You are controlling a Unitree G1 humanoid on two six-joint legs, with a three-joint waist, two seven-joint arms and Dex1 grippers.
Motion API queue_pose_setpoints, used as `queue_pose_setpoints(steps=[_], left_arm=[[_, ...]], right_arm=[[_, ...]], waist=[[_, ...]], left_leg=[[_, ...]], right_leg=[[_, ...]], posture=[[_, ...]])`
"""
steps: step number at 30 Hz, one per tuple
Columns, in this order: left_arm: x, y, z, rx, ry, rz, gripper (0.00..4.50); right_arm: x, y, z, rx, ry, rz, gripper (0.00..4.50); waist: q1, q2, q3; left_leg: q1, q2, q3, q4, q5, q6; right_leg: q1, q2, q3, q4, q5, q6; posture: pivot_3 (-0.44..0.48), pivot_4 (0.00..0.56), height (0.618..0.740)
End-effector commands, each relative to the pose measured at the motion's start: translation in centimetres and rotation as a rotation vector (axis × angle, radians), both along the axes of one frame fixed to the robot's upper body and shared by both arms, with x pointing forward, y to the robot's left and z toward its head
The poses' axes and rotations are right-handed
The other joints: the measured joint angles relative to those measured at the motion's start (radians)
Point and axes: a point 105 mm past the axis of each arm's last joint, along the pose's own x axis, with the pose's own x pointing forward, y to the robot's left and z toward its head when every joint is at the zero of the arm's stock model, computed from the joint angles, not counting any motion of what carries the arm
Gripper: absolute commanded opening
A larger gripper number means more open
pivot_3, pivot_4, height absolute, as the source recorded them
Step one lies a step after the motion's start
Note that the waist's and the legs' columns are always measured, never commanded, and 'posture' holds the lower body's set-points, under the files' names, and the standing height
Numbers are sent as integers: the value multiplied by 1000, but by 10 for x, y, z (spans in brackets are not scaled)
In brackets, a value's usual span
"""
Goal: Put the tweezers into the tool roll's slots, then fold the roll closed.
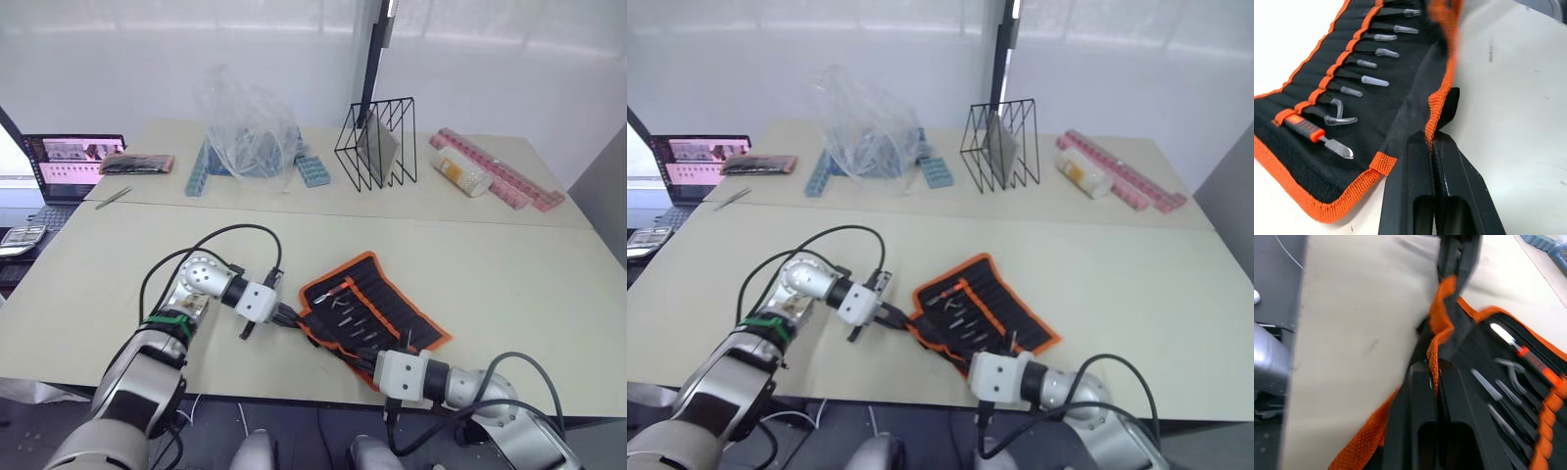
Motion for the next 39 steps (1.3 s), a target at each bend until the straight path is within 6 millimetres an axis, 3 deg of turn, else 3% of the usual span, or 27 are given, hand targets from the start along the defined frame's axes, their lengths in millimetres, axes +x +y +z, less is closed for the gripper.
queue_pose_setpoints(steps=[1, 9, 15, 23, 28, 39], left_arm=[[-2, 16, 10, -40, -21, 78, 10], [-22, 45, 16, -91, 75, 407, 10], [-44, 23, 26, -159, 302, 608, 10], [-52, -14, 27, -128, 421, 611, 10], [-44, -24, 28, -109, 450, 608, 10], [-13, 0, 20, -60, 500, 711, 10]], right_arm=[[15, -5, 11, -5, -76, -17, 0], [57, 8, 25, -56, -241, 53, 0], [80, 4, 27, -101, -288, 78, 0], [100, -27, 27, -168, -300, 15, 0], [98, -36, 31, -154, -286, 16, 0], [77, -40, 17, -75, 23, -35, 0]], waist=[[-2, 0, 0], [-18, 1, 1], [-11, 1, 1], [-14, 1, 1], [-17, 1, 1], [-16, 1, 1]], left_leg=[[0, 0, 0, 0, 0, 0], [2, 1, -1, 0, 0, 0], [2, 0, -2, 0, 0, 0], [2, 0, -2, 1, 0, 0], [2, 0, -2, 1, 0, 0], [2, 0, -2, 1, 0, 0]], right_leg=[[0, 0, 0, 1, 0, 0], [0, 0, -1, 6, 0, 0], [0, -1, -2, 6, 0, 0], [0, -1, -2, 7, 0, 0], [0, -1, -1, 7, 0, 0], [0, 0, -2, 7, 0, 0]], posture=[[0, 150, 705], [0, 150, 705], [0, 150, 705], [0, 150, 705], [0, 150, 705], [0, 150, 705]])
